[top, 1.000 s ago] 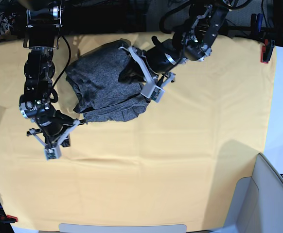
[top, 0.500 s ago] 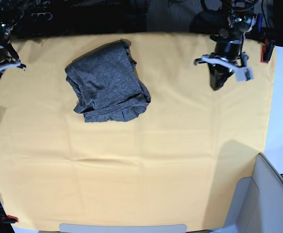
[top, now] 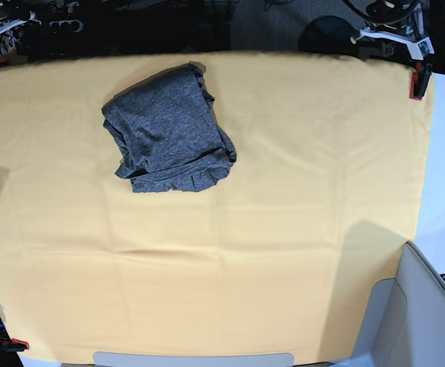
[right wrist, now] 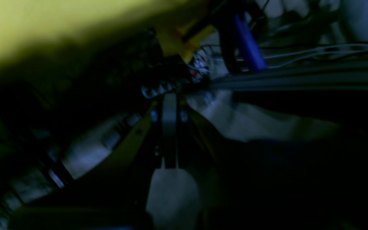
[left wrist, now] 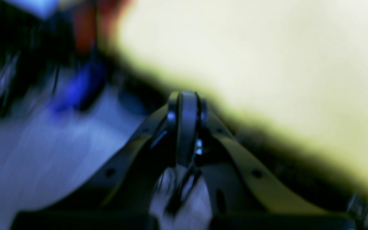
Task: Fold the T-shirt properly
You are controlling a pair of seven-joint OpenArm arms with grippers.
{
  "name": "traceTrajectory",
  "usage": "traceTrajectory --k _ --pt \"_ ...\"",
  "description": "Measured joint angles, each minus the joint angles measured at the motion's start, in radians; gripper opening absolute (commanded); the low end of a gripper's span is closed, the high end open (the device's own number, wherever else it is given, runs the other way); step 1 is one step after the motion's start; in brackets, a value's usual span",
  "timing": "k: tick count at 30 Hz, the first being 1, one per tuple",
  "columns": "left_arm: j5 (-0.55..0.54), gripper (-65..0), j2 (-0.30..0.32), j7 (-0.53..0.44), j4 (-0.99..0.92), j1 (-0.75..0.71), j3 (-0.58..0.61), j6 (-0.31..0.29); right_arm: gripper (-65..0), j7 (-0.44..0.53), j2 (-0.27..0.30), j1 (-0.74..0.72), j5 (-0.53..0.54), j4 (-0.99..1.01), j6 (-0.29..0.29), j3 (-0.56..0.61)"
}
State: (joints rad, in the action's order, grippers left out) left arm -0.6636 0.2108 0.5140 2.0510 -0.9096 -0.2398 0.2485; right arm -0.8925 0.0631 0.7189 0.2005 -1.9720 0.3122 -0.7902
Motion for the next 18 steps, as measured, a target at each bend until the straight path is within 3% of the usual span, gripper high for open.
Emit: traceTrajectory --k 2,5,9,12,15,17,18 --pt "0.000 -65.0 0.021 0.069 -0.005 -0.020 0.055 -0.002 -65.0 -0.007 0.061 0.051 0.016 0.011 0.014 0.106" --pt "-0.001 -65.0 0.052 0.060 0.006 -0.080 0.148 -0.011 -65.0 0.028 0.154 0.102 0.012 0.005 0.002 0.261" --pt "0.000 -65.0 0.107 0.101 -0.048 -0.117 0.263 -0.008 -65.0 0.014 0.222 0.157 0.003 0.121 0.004 0.494" --pt "0.001 -65.0 0.123 0.159 -0.181 -0.043 0.315 -0.007 -65.0 0.007 0.268 0.109 -0.075 0.298 0.005 0.639" --pt "0.002 -65.0 0.122 0.224 -0.365 0.101 0.344 -0.008 -65.0 0.024 0.266 -0.026 -0.142 0.518 -0.010 0.741" --pt "0.021 -65.0 0.120 0.263 -0.517 0.207 0.375 0.011 -65.0 0.031 0.234 -0.117 -0.138 0.657 -0.004 0.793" --pt "0.008 -65.0 0.119 0.246 -0.600 0.257 0.402 -0.015 -65.0 0.030 0.205 -0.163 -0.140 0.726 -0.006 0.808"
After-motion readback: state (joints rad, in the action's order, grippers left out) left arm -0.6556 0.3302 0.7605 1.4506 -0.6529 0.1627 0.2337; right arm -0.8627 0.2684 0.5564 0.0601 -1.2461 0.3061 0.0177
